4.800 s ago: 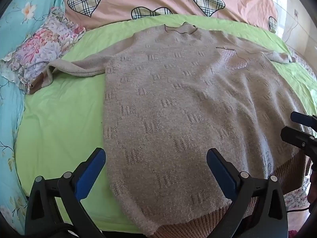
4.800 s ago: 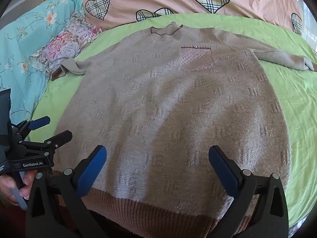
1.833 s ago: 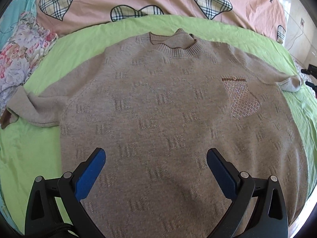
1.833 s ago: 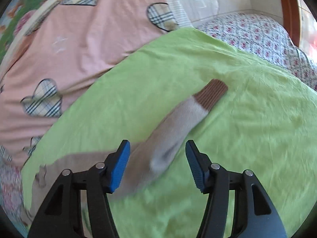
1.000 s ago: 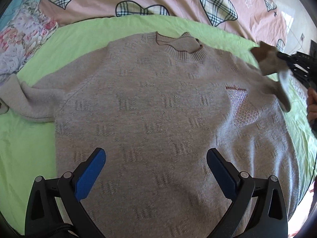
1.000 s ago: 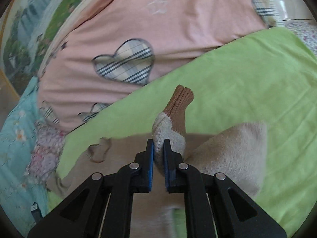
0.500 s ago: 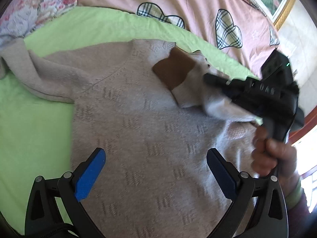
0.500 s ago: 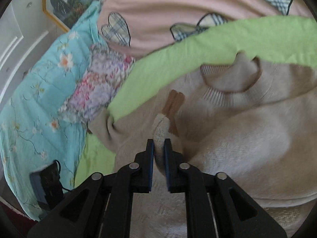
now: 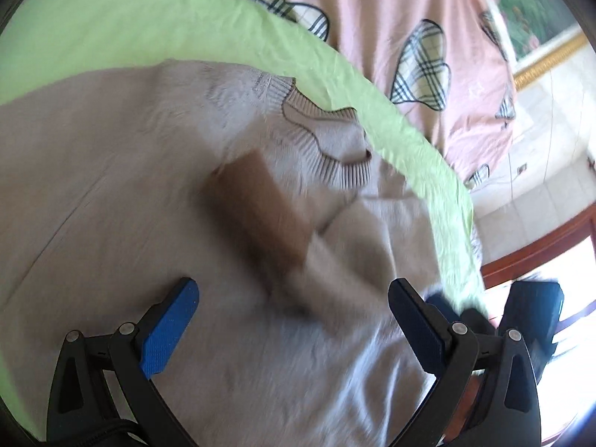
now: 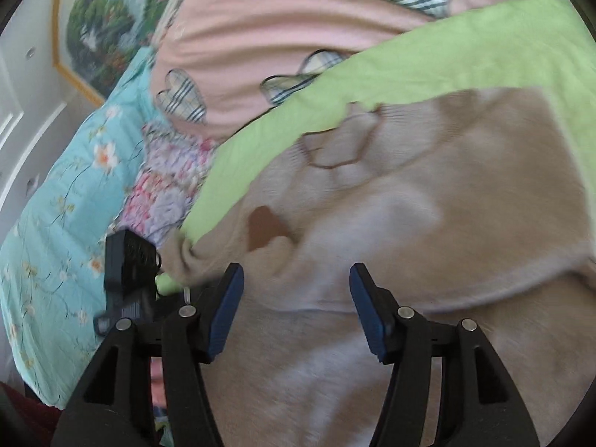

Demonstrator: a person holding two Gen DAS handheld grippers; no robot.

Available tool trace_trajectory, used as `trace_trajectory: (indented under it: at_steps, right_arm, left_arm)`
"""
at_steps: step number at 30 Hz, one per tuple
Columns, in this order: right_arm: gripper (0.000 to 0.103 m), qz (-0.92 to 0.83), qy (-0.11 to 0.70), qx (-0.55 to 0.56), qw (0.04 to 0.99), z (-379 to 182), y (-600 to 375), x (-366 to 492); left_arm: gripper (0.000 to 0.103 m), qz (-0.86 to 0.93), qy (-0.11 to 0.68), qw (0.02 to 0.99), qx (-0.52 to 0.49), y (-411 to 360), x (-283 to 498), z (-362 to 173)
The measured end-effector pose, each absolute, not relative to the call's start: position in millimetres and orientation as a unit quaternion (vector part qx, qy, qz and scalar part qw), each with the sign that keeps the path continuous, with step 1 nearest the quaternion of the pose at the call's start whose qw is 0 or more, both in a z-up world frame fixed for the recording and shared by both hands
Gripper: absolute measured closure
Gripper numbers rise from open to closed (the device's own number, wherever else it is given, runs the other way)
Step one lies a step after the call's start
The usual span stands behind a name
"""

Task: Fold small clothes

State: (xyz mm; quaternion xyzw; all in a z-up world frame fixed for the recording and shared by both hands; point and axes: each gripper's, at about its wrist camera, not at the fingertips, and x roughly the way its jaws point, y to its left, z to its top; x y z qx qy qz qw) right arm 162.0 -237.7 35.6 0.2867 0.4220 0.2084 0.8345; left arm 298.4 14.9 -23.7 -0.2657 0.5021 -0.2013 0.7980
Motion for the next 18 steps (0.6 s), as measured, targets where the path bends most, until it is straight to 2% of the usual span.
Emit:
trace_trajectory:
  at_steps: [1,2,3,4,8,11,13,14,15,18]
  right_arm:
    - [0.043,0.203,0.421,0.290,0.835,35,-242,159]
    - [0.043,0.200,0.420,0.292,0.835,35,-245,156]
    - [0.043,0.197,0.419,0.294,0.836,35,-248,154]
    - [0.043,0.195,0.418,0.296,0.837,36,-250,152]
    - [0.043,0.189,0.402,0.293,0.847,42,-258,141]
    - [0.043,0.180,0.392,0.291,0.854,43,-267,136]
    - [0.043,0.173,0.394,0.295,0.853,40,-271,136]
    - [0.043,0.171,0.397,0.299,0.851,39,-273,138]
    - [0.043,0.169,0.399,0.303,0.849,37,-274,139]
    - [0.043,0.164,0.397,0.303,0.851,38,-276,138]
  left_arm:
    - [0.010,-0.200,0.502,0.797,-0.269,12,308,-26]
    - [0.042,-0.195,0.497,0.804,-0.263,9,314,-25]
    - [0.088,-0.190,0.495,0.809,-0.252,7,316,-24]
    - [0.095,-0.187,0.496,0.813,-0.241,6,317,-22]
    - [0.093,-0.185,0.392,0.876,-0.210,25,259,17]
    - [0.091,-0.193,0.379,0.878,-0.219,46,225,11]
    - [0.072,-0.189,0.412,0.862,-0.226,57,217,-11]
    - [0.055,-0.188,0.430,0.852,-0.232,61,217,-20]
    - [0.044,-0.184,0.447,0.841,-0.244,65,219,-29]
    - [0.037,-0.190,0.453,0.825,-0.277,72,230,-37]
